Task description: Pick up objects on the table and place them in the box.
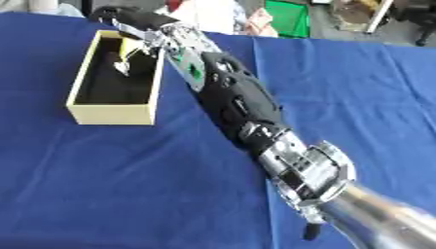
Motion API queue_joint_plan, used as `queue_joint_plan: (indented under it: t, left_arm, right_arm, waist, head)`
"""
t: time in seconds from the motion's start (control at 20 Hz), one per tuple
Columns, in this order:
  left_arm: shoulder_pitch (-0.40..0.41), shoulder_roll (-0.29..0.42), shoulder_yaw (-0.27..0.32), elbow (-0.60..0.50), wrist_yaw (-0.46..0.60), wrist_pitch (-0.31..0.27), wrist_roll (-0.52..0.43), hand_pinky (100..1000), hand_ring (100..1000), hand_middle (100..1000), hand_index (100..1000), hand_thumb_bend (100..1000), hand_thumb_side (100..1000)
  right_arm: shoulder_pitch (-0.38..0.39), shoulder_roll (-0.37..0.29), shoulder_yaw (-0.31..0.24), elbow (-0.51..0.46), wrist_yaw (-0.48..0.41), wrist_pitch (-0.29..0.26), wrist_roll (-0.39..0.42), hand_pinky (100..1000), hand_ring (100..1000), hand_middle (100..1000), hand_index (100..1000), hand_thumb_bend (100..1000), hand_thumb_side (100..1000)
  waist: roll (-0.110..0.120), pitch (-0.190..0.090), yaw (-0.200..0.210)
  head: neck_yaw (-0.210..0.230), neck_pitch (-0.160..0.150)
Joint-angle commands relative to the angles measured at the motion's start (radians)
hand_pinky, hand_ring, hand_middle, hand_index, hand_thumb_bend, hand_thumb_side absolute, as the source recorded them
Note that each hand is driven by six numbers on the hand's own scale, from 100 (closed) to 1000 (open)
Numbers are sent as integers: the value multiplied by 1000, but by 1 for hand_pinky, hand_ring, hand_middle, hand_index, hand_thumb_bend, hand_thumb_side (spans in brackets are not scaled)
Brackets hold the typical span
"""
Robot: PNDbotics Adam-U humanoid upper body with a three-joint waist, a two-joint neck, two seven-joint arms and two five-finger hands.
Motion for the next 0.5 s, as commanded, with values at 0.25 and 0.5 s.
queue_joint_plan:
  t: [0.25,0.5]
  left_arm:
    - [-11,12,6,-14,1,-1,2,695,1000,895,924,528,659]
    - [-4,13,13,-13,-4,-1,8,695,1000,895,924,528,662]
  right_arm:
    - [-14,-47,-21,-52,-45,10,-17,938,1000,965,1000,100,154]
    - [13,-109,-14,-149,-149,2,-22,931,1000,929,1000,100,147]
  waist:
    - [3,-17,-19]
    - [2,-11,-55]
  head:
    - [12,-15]
    - [32,-15]
